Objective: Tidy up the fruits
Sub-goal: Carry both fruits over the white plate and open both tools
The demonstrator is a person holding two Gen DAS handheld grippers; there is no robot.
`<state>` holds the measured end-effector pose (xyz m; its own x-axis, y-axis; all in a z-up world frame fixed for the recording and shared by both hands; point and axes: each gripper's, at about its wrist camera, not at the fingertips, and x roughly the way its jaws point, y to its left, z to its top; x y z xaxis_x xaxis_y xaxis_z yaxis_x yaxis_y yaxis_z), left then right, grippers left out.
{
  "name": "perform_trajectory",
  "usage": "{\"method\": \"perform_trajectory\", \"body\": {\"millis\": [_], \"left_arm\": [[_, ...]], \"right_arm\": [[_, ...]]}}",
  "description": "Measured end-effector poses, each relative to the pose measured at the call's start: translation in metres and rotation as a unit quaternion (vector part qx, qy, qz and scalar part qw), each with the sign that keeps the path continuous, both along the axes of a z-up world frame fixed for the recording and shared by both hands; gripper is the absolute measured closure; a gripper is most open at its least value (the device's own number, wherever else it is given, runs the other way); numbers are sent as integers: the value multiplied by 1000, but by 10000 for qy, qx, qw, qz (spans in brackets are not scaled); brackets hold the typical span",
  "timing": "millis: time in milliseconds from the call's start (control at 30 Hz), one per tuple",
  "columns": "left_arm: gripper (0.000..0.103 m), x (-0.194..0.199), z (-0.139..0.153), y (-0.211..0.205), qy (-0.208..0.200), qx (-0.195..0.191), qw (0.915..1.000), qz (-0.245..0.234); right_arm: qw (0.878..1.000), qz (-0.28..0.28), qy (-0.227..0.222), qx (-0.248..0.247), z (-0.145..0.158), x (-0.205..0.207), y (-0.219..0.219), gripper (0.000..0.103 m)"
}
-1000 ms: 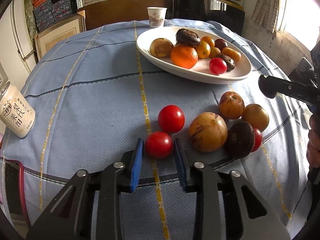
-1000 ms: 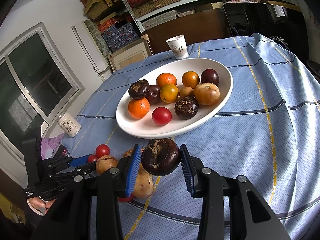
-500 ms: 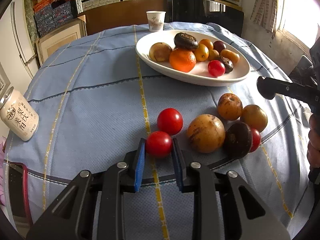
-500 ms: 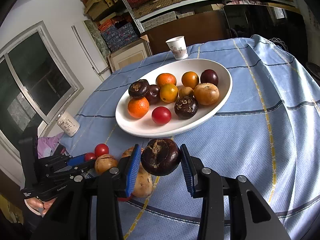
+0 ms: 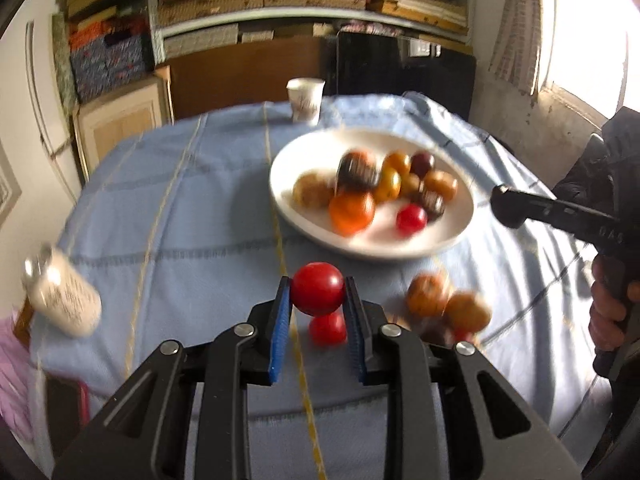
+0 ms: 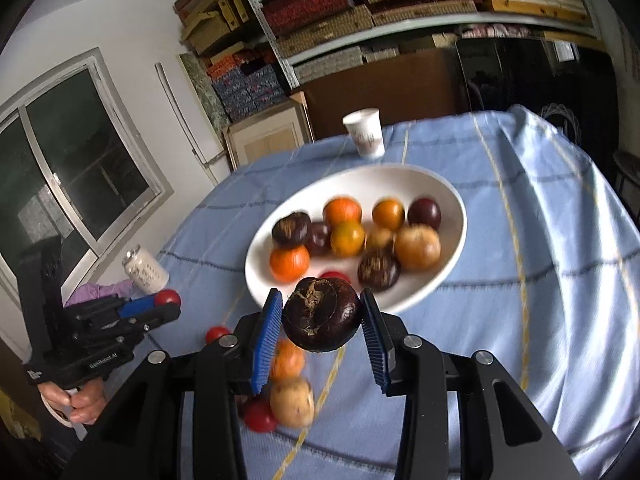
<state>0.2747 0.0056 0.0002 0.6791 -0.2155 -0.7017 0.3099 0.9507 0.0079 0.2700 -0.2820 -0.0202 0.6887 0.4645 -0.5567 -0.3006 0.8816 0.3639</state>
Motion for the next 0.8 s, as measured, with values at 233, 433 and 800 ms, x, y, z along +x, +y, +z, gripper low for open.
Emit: {"method": "perform_trajectory", "body": {"millis": [233, 433, 800], "left_arm": [[78, 53, 29, -33, -156, -128, 9997, -154], [78, 126, 18, -63, 121, 133, 9995, 242], [71, 177, -8, -70, 320, 524, 9945, 846]], "right_arm": [[9997, -122, -187, -82, 14, 31, 1, 63], [9987, -377, -45, -335, -5, 77, 6, 63], [9976, -390, 177, -544, -28, 105, 12, 61]]}}
